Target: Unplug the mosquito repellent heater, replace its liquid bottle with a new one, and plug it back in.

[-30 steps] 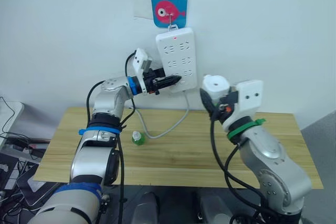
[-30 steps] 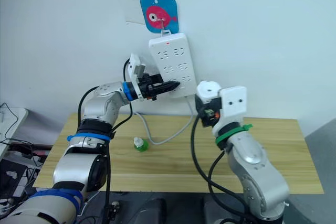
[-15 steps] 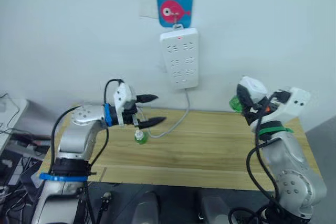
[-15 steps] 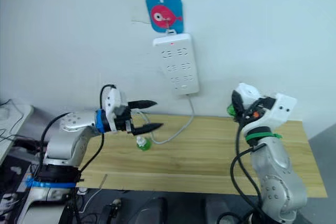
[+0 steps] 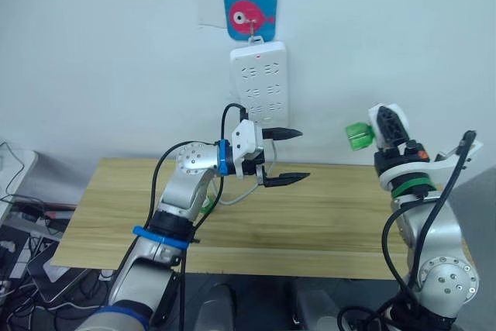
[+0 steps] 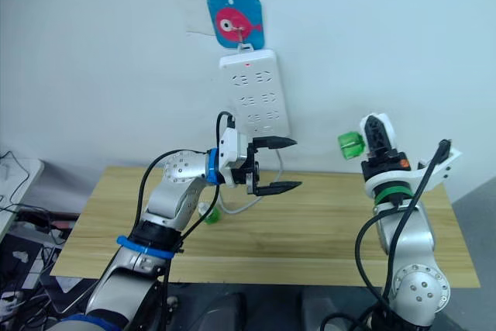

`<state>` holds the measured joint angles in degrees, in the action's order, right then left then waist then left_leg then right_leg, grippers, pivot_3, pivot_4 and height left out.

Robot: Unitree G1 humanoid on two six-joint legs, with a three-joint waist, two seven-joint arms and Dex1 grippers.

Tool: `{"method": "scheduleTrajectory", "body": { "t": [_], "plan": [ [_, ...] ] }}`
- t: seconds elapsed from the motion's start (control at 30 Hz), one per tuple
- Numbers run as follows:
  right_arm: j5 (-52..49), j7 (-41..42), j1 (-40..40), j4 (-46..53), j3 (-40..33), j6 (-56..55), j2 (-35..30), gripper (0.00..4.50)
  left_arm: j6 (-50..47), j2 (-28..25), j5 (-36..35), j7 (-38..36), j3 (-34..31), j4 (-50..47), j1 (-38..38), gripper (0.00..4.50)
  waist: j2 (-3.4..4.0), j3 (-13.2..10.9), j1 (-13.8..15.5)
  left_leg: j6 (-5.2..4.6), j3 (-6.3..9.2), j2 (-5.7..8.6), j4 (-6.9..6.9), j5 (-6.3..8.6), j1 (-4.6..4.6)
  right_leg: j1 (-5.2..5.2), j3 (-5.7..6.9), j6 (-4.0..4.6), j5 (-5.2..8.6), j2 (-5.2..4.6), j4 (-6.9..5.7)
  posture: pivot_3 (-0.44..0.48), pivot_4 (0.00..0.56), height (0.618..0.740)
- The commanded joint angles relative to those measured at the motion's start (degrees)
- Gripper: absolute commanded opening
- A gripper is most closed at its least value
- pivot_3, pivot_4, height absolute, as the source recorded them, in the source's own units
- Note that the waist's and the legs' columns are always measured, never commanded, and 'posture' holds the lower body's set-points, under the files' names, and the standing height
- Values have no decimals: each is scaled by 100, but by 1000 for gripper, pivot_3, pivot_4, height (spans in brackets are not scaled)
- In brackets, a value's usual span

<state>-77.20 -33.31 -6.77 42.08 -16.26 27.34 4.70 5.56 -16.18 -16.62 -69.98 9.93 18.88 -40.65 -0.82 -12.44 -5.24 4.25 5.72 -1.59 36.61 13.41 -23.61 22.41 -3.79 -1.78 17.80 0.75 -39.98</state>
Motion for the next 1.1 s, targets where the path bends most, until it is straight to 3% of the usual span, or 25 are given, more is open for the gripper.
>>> {"method": "scheduleTrajectory", "body": {
  "t": [0.03, 0.17, 0.4, 1.1],
  "plan": [
    [-102, -37, -69, 171, 274, -456, 286, 3033, 295, 143, -99, -259, -61, 418, -267, 4457, 0, 1, -34, 0, -3, 0, 0, 0, 0, 0, -3, 0, 0, 0, 0, -85, 183, 740],
    [-87, -54, -176, 36, 371, -710, 58, 3033, 317, 515, -150, -151, -103, 694, -499, 4457, 0, 0, -30, 0, 0, 1, 2, 0, -6, 0, 1, -1, 0, -2, 3, -95, 181, 740],
    [20, -112, -330, -11, 557, -1015, 15, 3033, 222, 1162, -133, 639, -164, 334, -393, 4457, 0, 1, -25, 0, 2, 2, 5, 0, -9, 0, 2, -1, 0, -3, 4, -105, 179, 740],
    [-360, 27, -75, 139, 923, -1186, -208, 3033, 341, 1672, 66, 1291, -64, 327, -319, 4457, 0, 1, -73, 1, 1, 2, 6, -1, -7, -1, 0, -1, 0, -3, 0, -112, 182, 740]
  ]
}}
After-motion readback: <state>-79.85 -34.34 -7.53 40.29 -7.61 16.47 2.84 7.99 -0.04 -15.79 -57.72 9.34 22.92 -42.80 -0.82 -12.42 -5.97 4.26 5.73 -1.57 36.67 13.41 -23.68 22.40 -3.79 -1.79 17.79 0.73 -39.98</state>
